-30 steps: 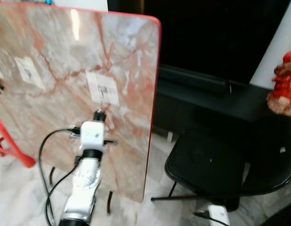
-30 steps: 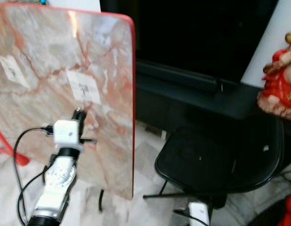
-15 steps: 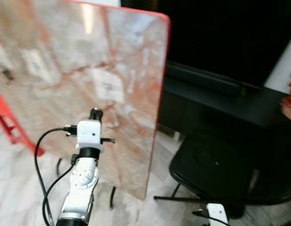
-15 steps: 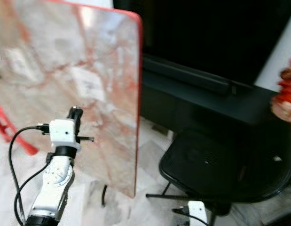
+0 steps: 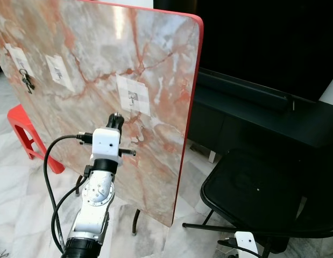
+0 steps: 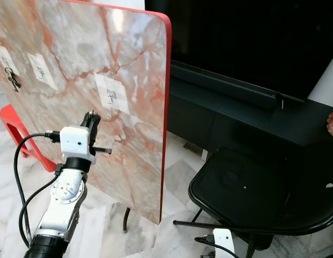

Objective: Hang keys on a hook

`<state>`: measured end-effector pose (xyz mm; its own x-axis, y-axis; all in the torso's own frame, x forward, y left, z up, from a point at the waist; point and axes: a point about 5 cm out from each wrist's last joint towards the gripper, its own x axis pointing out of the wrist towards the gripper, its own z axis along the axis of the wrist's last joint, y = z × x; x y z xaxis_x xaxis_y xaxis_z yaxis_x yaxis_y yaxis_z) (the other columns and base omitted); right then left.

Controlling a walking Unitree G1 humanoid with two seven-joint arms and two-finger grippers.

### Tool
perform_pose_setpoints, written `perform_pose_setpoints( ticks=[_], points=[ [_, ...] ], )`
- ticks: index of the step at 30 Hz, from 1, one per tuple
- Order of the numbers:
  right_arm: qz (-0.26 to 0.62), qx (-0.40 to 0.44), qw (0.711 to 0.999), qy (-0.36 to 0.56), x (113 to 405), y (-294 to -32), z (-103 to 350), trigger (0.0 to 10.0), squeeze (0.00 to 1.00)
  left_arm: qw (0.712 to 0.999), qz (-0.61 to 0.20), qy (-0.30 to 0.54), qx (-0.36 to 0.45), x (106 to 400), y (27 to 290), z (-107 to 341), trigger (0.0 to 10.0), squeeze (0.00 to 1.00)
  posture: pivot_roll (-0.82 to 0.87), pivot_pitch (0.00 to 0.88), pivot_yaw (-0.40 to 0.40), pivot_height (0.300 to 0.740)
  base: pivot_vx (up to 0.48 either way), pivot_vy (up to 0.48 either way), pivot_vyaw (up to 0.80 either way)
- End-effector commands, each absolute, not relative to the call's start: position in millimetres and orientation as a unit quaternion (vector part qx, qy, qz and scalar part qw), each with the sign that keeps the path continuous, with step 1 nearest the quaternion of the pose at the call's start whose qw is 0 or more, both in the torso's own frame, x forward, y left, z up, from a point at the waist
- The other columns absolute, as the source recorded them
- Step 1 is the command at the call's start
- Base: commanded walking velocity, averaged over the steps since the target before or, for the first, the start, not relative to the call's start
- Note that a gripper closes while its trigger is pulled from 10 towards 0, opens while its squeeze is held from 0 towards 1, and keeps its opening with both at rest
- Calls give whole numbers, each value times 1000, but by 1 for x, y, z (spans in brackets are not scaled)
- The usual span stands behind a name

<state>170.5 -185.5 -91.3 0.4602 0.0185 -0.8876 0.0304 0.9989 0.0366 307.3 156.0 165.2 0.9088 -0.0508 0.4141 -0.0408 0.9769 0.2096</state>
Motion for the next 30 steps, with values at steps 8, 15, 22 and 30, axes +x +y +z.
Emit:
perform_pose_setpoints(
  ticks=[8, 15, 22, 30],
  points=[
    [-11, 25, 853, 521, 170, -188, -91, 10000, 0, 972, -22, -211, 98, 308, 155, 164, 10000, 0, -23, 0, -51, 740, 0, 0, 0],
    [-12, 25, 853, 521, 170, -188, -91, 10000, 0, 978, -24, -179, 102, 287, 159, 143, 10000, 0, -25, 0, -47, 740, 0, 0, 0],
    [-11, 23, 853, 522, 170, -188, -91, 10000, 0, 979, -19, -175, 107, 281, 164, 141, 10000, 0, -20, 0, -45, 740, 0, 0, 0],
    [-10, 18, 853, 521, 170, -189, -91, 10000, 0, 977, -19, -177, 115, 284, 163, 144, 10000, 0, -23, 0, -45, 740, 231, 0, 0]
  ],
)
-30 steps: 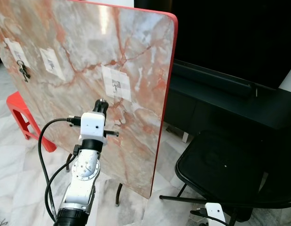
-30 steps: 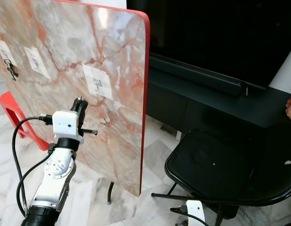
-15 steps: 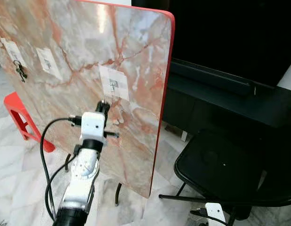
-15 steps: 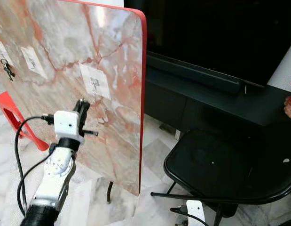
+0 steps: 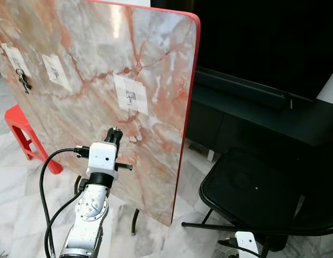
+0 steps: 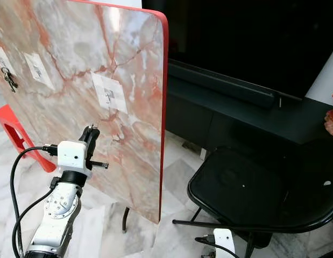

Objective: Hang keys on a hook

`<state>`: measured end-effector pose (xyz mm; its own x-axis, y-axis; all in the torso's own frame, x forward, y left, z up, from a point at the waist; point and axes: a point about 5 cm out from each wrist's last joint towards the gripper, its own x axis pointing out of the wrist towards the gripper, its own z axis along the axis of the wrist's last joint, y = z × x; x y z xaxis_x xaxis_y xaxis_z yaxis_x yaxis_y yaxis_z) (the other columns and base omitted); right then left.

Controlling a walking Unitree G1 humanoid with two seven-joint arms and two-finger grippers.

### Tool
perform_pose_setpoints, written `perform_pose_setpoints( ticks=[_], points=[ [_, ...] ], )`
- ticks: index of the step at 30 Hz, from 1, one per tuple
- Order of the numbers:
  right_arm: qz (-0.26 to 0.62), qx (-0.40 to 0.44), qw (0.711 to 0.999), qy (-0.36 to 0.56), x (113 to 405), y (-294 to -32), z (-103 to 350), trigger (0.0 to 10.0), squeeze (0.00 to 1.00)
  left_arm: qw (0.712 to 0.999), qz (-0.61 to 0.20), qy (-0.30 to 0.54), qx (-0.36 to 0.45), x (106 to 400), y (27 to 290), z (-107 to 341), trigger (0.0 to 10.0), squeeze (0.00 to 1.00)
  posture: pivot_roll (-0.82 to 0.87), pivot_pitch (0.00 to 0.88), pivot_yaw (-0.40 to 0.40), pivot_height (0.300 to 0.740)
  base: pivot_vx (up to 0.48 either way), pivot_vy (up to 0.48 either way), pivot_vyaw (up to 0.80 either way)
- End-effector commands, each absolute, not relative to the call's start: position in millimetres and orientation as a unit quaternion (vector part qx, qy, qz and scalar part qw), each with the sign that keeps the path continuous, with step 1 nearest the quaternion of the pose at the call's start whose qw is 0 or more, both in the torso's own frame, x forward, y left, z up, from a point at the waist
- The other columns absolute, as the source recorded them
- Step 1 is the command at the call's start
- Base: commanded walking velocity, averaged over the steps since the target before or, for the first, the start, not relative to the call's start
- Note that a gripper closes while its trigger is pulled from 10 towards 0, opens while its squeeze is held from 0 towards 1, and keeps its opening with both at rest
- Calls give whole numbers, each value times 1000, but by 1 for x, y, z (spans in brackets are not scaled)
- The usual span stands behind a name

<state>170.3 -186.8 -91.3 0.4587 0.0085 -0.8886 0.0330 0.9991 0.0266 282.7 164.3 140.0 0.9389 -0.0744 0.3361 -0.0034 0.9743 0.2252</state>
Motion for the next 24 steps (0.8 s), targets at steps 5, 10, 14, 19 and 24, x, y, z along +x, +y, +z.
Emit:
perform_pose_setpoints(
  ticks=[5, 10, 14, 19, 24],
  points=[
    [-10, 17, 853, 522, 170, -189, -91, 10000, 0, 977, -20, -180, 114, 284, 162, 145, 10000, 0, -23, 0, -45, 740, 302, 0, 0],
    [-8, 17, 852, 523, 169, -189, -91, 10000, 0, 977, -22, -181, 112, 283, 160, 145, 10000, 0, -23, 0, -45, 740, 343, 0, 0],
    [-7, 15, 853, 522, 169, -189, -92, 10000, 0, 977, -31, -183, 109, 283, 157, 145, 10000, 0, -24, 0, -44, 740, 319, 0, 0],
    [-3, 12, 852, 523, 169, -189, -92, 10000, 0, 977, -33, -183, 103, 282, 156, 144, 10000, 0, -26, 0, -43, 740, 50, 0, 0],
    [-1, 10, 852, 523, 168, -189, -92, 10000, 0, 977, -38, -182, 101, 280, 153, 143, 10000, 0, -25, 0, -43, 740, 0, 0, 0]
  ],
)
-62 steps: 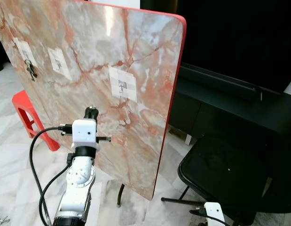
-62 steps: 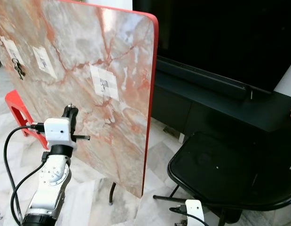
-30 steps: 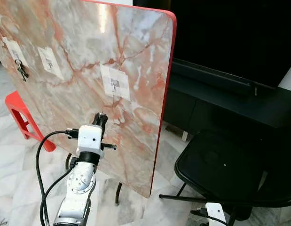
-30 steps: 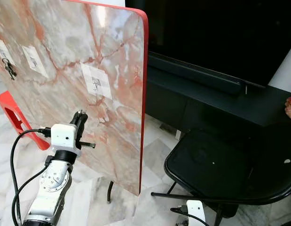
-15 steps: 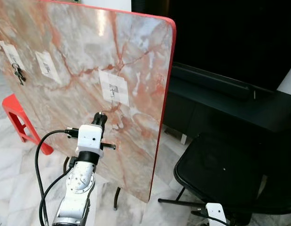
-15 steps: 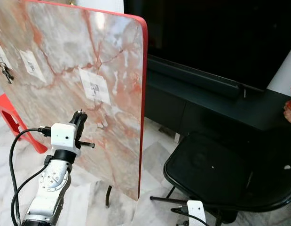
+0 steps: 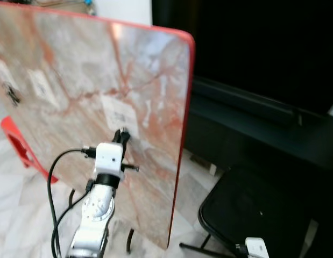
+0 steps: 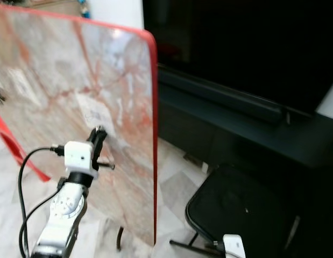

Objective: Hang keys on a hook

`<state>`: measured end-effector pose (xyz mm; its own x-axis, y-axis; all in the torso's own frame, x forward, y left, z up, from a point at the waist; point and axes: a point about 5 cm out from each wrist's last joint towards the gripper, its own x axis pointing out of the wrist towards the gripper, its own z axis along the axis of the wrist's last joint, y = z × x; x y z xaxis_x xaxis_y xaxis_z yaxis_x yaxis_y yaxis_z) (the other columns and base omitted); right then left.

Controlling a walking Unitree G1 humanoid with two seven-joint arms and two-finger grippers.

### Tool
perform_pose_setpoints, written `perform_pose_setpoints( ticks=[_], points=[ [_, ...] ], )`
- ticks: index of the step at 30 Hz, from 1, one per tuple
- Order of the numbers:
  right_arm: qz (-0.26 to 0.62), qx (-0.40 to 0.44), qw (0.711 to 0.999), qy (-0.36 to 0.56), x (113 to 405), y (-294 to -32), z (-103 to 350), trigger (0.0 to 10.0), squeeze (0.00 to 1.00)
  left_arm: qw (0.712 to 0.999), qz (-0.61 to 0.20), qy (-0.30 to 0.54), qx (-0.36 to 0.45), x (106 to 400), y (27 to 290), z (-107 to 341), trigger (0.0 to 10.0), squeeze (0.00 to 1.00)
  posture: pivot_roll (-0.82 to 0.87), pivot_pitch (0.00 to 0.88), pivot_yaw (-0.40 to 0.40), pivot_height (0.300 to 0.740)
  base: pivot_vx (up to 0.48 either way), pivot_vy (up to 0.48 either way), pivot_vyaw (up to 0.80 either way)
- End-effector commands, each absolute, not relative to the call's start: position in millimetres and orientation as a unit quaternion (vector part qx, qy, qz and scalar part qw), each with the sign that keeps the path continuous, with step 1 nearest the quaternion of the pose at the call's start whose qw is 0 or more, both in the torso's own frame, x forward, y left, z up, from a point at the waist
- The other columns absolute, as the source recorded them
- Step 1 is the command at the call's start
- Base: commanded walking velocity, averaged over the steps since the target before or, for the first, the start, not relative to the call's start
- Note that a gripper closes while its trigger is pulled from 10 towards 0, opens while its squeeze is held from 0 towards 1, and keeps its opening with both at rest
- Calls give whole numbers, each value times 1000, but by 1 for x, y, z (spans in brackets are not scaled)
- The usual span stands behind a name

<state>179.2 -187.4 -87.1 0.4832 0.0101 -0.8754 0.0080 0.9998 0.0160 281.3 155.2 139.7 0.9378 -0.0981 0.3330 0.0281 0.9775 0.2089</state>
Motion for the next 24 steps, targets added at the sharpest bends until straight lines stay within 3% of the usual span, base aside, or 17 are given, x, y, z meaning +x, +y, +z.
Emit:
perform_pose_setpoints(
  ticks=[1, 24],
  points=[
    [0, 10, 852, 523, 168, -189, -92, 10000, 0, 977, -38, -182, 101, 280, 153, 143, 10000, 0, -25, 0, -43, 740, 0, 0, 0],
    [5, 8, 853, 522, 171, -188, -91, 10000, 0, 969, -37, -215, 114, 275, 152, 158, 10000, 0, -24, 0, -41, 740, 0, 0, 0]
  ],
)
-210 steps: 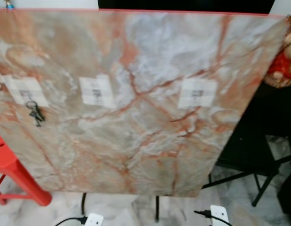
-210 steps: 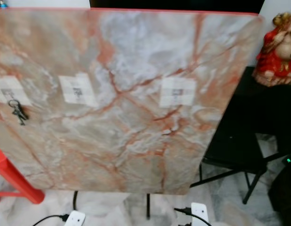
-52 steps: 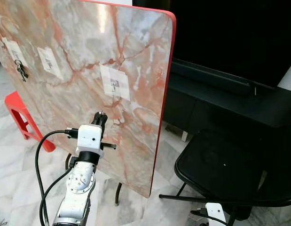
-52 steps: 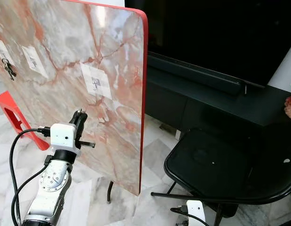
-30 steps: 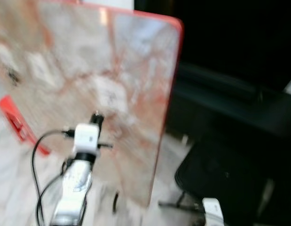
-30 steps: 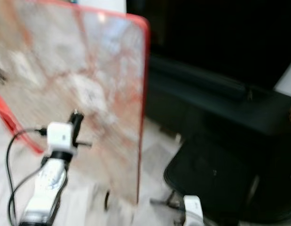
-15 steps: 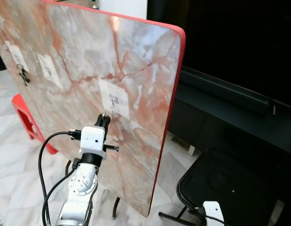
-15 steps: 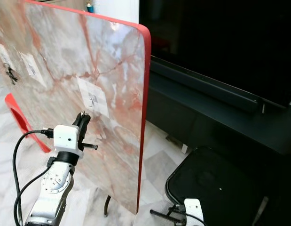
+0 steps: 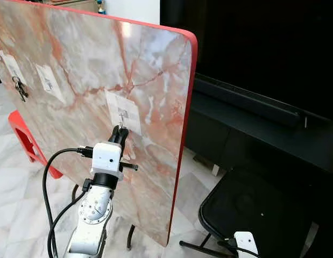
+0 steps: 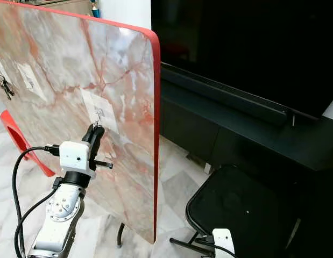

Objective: Hang keys on a hook

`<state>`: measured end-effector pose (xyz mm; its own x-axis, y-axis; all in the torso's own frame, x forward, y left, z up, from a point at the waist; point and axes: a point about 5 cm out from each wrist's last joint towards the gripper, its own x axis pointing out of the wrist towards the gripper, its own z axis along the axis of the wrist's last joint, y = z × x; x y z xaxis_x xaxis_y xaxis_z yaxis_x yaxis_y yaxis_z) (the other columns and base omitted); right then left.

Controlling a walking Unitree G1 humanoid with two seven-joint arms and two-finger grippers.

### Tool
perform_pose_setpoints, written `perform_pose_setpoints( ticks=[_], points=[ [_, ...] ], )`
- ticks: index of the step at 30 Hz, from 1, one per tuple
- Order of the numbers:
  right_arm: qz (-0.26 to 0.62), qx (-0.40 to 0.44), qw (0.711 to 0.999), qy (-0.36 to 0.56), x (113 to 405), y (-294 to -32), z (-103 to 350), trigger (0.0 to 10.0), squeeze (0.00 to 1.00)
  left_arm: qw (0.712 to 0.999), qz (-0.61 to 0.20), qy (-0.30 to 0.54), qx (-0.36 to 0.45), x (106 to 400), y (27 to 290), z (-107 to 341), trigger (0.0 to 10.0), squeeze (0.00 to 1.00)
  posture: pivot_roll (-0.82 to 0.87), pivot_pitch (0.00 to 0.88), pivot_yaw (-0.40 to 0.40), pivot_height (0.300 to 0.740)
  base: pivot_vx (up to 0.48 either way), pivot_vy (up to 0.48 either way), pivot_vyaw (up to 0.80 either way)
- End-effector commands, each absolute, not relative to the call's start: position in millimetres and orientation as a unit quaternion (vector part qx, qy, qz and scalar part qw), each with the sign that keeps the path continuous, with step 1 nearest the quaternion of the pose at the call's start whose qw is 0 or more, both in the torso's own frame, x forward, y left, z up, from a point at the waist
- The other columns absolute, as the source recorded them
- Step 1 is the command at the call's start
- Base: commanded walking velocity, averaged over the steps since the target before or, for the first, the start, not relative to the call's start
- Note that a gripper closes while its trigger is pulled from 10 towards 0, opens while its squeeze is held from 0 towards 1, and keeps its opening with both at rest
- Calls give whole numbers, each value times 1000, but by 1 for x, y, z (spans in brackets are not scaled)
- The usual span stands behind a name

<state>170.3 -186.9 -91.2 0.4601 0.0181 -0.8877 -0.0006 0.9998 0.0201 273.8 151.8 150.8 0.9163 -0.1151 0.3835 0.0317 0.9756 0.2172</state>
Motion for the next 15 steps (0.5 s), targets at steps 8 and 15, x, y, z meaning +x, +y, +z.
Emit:
perform_pose_setpoints(
  ticks=[8, 15],
  points=[
    [6, 7, 853, 522, 171, -188, -91, 10000, 0, 970, -27, -210, 117, 277, 157, 158, 10000, 0, -20, 0, -43, 740, 0, 0, 0],
    [5, 8, 853, 522, 171, -188, -91, 10000, 0, 969, -25, -217, 118, 280, 158, 162, 10000, 0, -21, 0, -44, 740, 0, 0, 0]
  ],
)
